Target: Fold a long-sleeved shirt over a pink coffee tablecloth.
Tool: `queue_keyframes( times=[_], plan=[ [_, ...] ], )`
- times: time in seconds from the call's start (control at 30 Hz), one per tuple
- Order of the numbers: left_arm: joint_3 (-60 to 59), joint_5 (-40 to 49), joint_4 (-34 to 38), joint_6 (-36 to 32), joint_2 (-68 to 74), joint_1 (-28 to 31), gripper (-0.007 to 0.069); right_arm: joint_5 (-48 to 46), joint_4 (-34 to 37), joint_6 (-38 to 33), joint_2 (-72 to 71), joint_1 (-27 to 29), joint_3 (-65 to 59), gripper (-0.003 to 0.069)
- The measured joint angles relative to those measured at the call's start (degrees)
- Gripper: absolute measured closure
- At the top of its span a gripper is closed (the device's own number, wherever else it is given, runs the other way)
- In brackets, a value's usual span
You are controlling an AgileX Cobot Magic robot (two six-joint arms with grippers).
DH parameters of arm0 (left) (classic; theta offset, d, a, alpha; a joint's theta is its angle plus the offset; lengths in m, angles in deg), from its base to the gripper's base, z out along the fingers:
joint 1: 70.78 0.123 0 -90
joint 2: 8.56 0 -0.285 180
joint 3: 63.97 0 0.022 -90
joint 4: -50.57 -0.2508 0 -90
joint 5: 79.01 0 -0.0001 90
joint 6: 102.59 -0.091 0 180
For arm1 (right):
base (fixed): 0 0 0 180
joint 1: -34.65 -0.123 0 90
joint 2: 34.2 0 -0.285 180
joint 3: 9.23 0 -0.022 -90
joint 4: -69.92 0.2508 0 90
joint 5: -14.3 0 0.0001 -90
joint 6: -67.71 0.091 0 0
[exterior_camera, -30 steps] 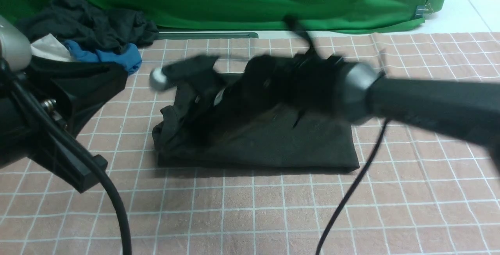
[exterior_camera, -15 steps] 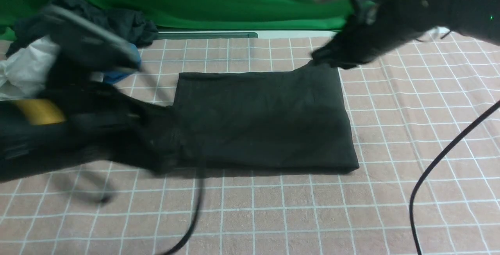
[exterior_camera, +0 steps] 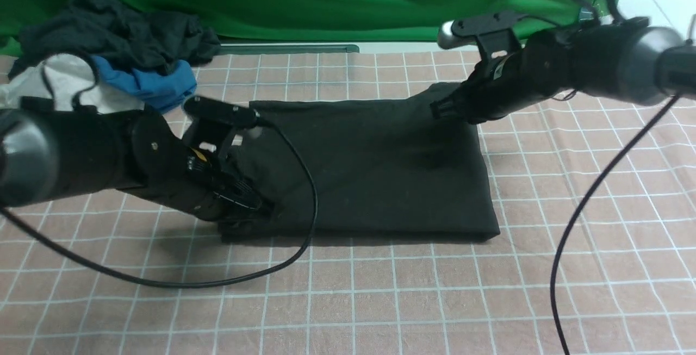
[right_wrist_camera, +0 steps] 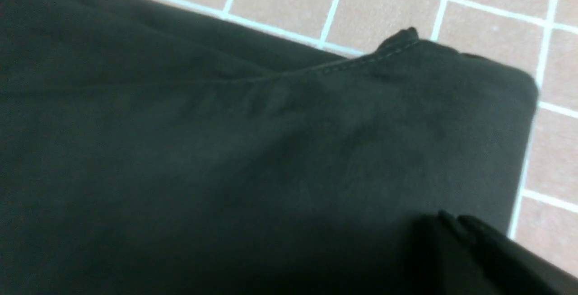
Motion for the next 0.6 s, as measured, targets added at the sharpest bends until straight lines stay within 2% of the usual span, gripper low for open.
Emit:
queue_keyframes(
  times=[0.23, 0.33, 0.5, 0.53, 0.6],
  plan=[
    [0.72, 0.78, -3.45, -0.18, -0.58, 0.19, 0.0608, -2.85, 0.0, -1.44, 1.24, 0.05, 3.88, 0.0633],
    [1.41, 2.23, -3.94, -0.18, -6.45, 0.37, 0.0608, -5.14, 0.0, -1.85, -2.49, 0.05, 3.88, 0.0631],
    [0.61, 1.75, -3.37, -0.38, -28.48, 0.37, 0.0608, -14.03, -0.05, -3.16, -15.08, 0.05, 2.61, 0.0631],
    [0.42, 1.33, -3.32, -0.38, -29.42, 0.37, 0.0608, -14.16, -0.05, -3.16, -15.66, 0.05, 2.37, 0.0631],
    [-3.09, -1.71, -3.01, -0.43, -42.08, 0.37, 0.0608, -14.88, -0.05, -3.3, -23.19, 0.05, -2.75, 0.0631]
  ],
)
